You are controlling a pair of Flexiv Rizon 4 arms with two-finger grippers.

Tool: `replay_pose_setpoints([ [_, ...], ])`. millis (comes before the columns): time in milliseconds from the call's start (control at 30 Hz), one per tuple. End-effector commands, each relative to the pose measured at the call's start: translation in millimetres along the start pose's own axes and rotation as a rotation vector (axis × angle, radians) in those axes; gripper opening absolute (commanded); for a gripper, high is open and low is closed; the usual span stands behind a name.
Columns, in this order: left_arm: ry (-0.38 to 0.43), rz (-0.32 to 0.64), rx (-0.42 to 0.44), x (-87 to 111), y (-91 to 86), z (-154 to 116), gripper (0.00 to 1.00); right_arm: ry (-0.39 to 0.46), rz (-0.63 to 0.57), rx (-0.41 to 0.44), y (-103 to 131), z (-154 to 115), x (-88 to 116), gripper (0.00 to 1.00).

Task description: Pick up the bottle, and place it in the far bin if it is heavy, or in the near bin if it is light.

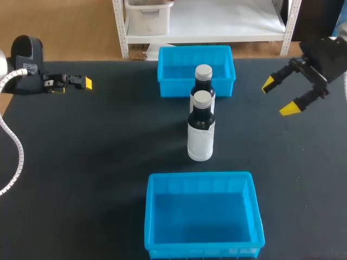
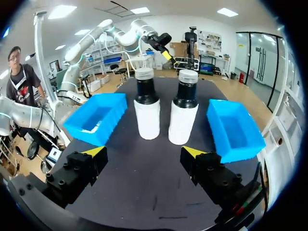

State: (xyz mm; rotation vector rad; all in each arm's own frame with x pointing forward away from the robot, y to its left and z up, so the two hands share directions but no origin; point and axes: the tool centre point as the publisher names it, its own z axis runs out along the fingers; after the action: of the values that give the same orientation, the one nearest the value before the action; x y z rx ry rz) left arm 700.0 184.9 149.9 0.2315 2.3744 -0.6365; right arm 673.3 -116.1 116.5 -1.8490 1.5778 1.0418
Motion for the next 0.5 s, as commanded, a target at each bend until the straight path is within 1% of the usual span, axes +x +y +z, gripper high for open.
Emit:
replay_pose_setpoints([
  [33, 0.000, 0.000, 0.000, 0.0, 0.0, 0, 1.00, 0.090, 0.005, 0.262, 7, 22, -12, 1.00],
  [233, 0.000, 0.000, 0.000, 0.0, 0.0, 0, 1.00, 0.041, -0.006, 0.269, 6, 38, -29, 1.00],
  [500, 0.000, 0.000, 0.000, 0.0, 0.0, 0, 1.00, -0.041, 0.000, 0.235, 9, 58, -51, 1.00],
])
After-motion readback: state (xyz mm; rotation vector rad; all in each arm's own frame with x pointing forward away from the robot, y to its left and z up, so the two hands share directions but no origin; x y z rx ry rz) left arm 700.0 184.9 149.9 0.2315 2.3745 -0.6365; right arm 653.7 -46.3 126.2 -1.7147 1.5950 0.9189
